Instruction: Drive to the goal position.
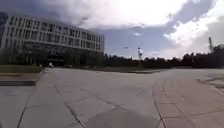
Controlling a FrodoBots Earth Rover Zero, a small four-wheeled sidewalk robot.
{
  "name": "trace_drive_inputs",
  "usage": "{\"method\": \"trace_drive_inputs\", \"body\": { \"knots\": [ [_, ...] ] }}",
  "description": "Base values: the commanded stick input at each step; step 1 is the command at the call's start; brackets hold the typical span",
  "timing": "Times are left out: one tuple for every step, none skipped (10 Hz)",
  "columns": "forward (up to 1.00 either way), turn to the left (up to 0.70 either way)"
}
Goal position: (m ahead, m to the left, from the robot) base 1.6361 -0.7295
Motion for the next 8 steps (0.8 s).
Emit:
{"method": "trace_drive_inputs", "body": {
  "knots": [
    [0.5, 0.01],
    [0.5, 0.01],
    [0.5, 0.01],
    [0.5, 0.01],
    [0.5, 0.01],
    [0.5, 0.01],
    [0.5, 0.01],
    [0.5, 0.01]
  ]
}}
